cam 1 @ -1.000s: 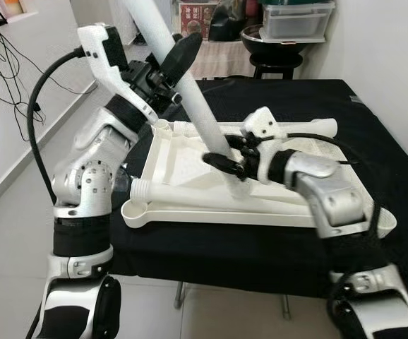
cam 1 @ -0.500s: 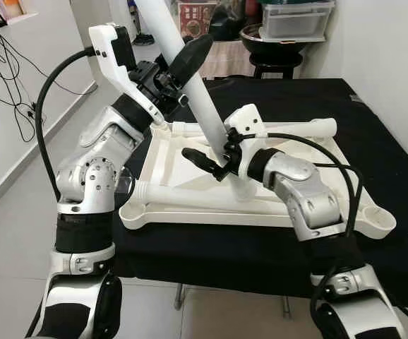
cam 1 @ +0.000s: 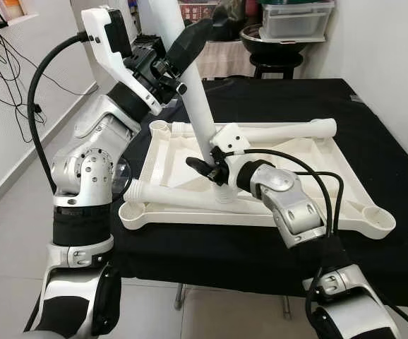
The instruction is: Building children table
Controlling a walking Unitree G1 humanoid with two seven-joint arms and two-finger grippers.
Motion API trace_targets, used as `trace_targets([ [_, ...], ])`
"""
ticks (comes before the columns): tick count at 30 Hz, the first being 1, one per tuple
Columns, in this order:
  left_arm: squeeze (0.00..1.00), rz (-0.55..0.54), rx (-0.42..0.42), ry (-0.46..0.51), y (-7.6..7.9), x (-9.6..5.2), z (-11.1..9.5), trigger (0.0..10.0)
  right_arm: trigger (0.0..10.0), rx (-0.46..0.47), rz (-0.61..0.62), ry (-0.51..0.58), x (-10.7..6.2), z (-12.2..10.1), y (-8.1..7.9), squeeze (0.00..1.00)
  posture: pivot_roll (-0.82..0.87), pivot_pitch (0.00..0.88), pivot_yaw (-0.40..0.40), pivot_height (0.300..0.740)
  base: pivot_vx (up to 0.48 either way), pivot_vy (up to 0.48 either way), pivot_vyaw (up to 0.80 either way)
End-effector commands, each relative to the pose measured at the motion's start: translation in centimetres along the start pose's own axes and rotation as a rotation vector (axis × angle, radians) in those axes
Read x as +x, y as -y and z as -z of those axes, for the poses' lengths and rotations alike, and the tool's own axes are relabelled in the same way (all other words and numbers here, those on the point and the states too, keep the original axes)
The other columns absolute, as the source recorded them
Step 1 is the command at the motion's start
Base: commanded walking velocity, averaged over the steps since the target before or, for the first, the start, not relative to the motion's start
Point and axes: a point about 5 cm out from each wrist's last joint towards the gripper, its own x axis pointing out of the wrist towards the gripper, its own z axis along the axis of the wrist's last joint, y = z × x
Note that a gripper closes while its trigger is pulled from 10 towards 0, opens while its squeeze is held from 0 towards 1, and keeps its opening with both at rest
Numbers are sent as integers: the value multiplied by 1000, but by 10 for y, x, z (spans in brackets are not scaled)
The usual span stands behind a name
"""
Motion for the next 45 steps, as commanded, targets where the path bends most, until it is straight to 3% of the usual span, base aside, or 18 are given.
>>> trace_targets([
  [1,0,119,-39,48,21,12,-7,0,0,8,3,-5,6,0,-3,0,-89,8,71,740,0,0,0],
  [2,0,119,-39,48,21,12,-7,0,0,8,3,-5,6,0,-3,0,-89,8,71,740,0,0,0],
  [3,0,118,-37,49,21,12,-7,4471,0,21,24,6,6,-1,1,0,-91,7,72,740,0,0,0],
  [4,1000,115,-39,51,21,12,-7,10000,0,38,52,20,5,-3,6,0,-93,8,72,740,0,0,0],
  [11,1000,91,-32,64,18,8,-11,10000,0,131,178,98,-8,-12,37,0,-97,8,70,740,0,0,0],
  [12,1000,78,6,84,14,2,-24,10000,0,174,295,131,-24,-14,63,0,-103,14,72,740,0,0,0],
  [17,1000,89,48,107,14,-3,-41,10000,0,226,414,178,-41,-16,88,0,-102,15,69,740,0,0,0],
  [18,1000,95,73,126,13,-7,-52,10000,2196,286,499,225,-53,-19,103,0,-101,19,68,740,0,0,0],
  [20,1000,99,91,140,14,-10,-61,10000,2196,330,558,259,-63,-20,114,0,-101,19,68,740,0,0,0],
  [21,1000,95,119,141,14,-13,-69,10000,10000,356,632,317,-76,-24,125,0,-99,22,67,740,0,0,0],
  [26,1000,43,171,107,10,-21,-72,10000,10000,350,698,379,-92,-29,133,0,-96,29,64,740,0,0,0],
  [27,0,-34,215,39,2,-34,-61,10000,10000,314,674,400,-99,-29,127,0,-98,33,65,740,0,0,0],
  [29,0,-183,270,-122,-14,-64,-24,10000,10000,272,537,443,-109,-28,102,0,-107,47,66,740,0,0,0],
  [31,0,-183,270,-122,-14,-64,-24,10000,10000,272,537,443,-109,-28,102,0,-107,47,66,740,0,0,0],
  [35,0,-318,288,-275,-23,-100,13,10000,10000,303,312,484,-119,-23,63,0,-111,58,66,740,0,0,0],
  [38,0,-398,304,-491,-14,-147,59,10000,10000,360,109,378,-127,6,6,0,-117,66,65,740,0,0,0],
  [40,0,-398,304,-491,-14,-147,59,10000,10000,360,109,378,-127,6,6,0,-117,66,65,740,0,0,0],
  [45,0,-401,246,-582,6,-160,89,10000,10000,369,8,199,-126,39,-36,0,-127,80,66,740,0,0,0],
])
